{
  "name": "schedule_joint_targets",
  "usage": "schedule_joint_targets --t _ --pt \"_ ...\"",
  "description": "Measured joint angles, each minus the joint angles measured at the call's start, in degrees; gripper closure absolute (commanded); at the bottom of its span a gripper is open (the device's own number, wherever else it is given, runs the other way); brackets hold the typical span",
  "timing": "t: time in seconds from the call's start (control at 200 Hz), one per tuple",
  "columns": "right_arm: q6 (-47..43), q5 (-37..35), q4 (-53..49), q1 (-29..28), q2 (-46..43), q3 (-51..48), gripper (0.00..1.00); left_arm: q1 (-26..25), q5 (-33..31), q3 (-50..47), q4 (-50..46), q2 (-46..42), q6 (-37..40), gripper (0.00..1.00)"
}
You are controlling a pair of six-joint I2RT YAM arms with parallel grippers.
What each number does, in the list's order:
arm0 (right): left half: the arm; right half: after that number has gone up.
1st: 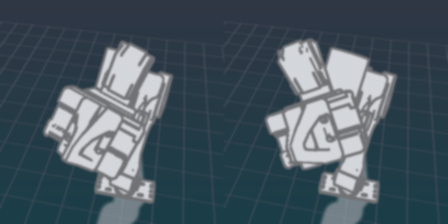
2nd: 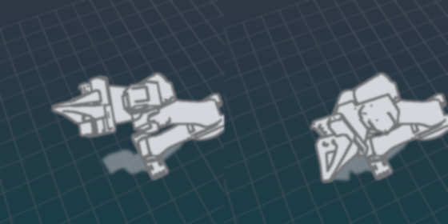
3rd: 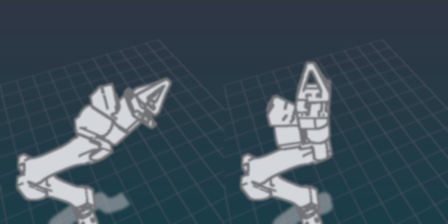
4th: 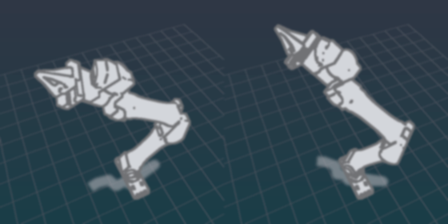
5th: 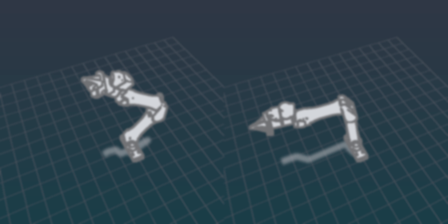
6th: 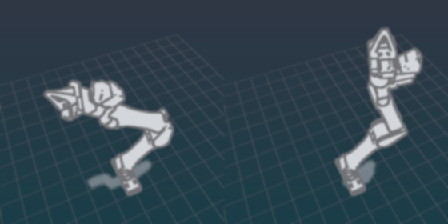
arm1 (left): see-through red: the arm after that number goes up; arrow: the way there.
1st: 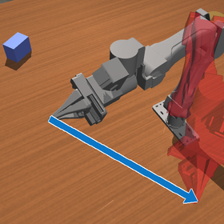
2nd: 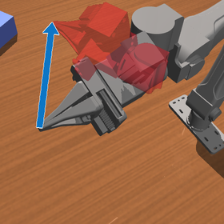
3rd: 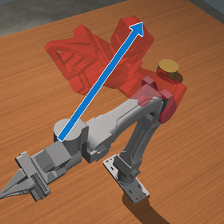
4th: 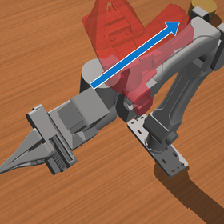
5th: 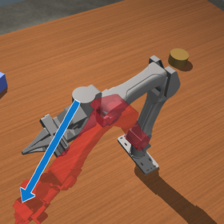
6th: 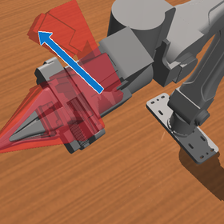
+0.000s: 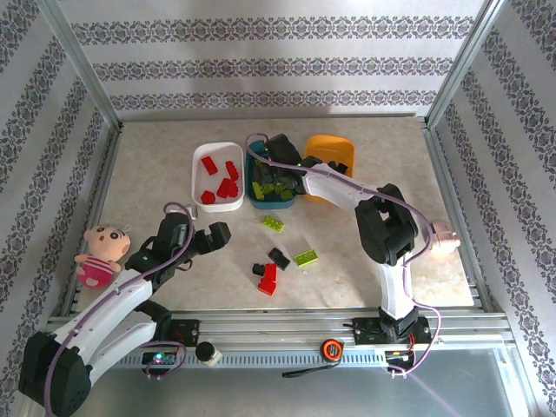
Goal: Sort the legos into containers by color
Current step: Place the lego in the container, then pick up the lego from the center of the table.
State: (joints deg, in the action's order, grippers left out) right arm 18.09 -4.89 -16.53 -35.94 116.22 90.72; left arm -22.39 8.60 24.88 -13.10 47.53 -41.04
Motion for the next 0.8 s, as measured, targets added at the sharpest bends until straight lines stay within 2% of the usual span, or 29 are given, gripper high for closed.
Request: schedule_joint_targets --t 0.155,0.36,0.455,0.62,0.7,0.8 --pt "-0.02 0.28 0.74 -0.17 -5.07 -5.05 0.33 0.0 0.02 -0.66 0.33 -0.02 -0.24 0.0" --pt "0.44 0.0 2.64 -3.15 -22.27 -23.61 0.29 0.0 0.42 -1.11 1.01 -0.02 -0.7 0.0" --pt "0.87 0.46 3.06 -4.61 -27.26 -30.27 0.27 0.0 0.42 -1.51 1.46 -0.02 -0.94 0.0" --pt "-1.73 5.7 2.64 -5.95 -25.73 -33.57 0.24 0.0 0.42 -1.73 1.92 -0.02 -1.14 0.0" --pt "-3.67 6.03 2.86 -6.84 -22.67 -33.44 0.18 0.0 0.42 -1.75 1.97 0.0 -1.29 0.0" --pt "-5.81 5.84 3.08 -7.96 -18.18 -32.85 0.17 0.0 0.44 -1.75 1.97 0.0 -1.33 0.0"
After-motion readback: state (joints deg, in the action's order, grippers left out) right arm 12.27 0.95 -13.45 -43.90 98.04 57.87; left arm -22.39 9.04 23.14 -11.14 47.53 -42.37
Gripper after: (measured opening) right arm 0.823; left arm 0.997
